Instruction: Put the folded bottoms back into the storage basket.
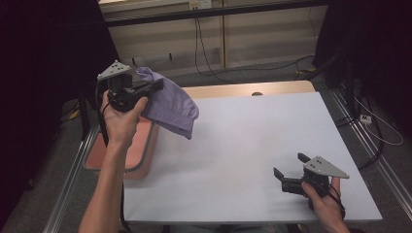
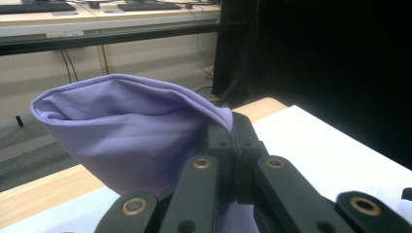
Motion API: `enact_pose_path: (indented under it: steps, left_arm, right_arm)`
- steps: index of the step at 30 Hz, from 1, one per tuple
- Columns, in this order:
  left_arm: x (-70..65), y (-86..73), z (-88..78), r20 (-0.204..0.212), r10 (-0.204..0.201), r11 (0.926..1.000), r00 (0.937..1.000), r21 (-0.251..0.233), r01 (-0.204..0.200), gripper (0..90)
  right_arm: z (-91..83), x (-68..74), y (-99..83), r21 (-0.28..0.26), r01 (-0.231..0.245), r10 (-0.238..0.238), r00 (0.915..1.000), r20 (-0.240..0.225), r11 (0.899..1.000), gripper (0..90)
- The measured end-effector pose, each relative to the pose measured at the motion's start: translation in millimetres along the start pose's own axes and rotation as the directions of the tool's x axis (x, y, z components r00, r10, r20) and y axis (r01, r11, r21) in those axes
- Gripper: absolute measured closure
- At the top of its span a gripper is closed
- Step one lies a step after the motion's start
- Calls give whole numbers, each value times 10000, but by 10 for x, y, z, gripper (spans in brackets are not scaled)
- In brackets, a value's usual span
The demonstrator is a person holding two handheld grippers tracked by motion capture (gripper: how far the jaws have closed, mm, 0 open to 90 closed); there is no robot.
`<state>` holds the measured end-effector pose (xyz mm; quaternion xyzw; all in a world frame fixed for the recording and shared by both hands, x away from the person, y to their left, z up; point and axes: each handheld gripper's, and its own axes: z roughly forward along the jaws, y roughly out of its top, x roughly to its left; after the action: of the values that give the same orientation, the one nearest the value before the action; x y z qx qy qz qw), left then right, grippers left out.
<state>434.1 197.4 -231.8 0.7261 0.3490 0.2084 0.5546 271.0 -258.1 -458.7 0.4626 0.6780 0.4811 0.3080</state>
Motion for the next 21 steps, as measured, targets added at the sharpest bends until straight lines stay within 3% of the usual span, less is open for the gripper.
enact_pose_path:
  steps: [21]
  left_arm:
    - [212,44,-285,-496,-246,9997,9985,-104,241,898]
  right_arm:
    - [9,0,-1,2,9,-9,10000,13,10000,21]
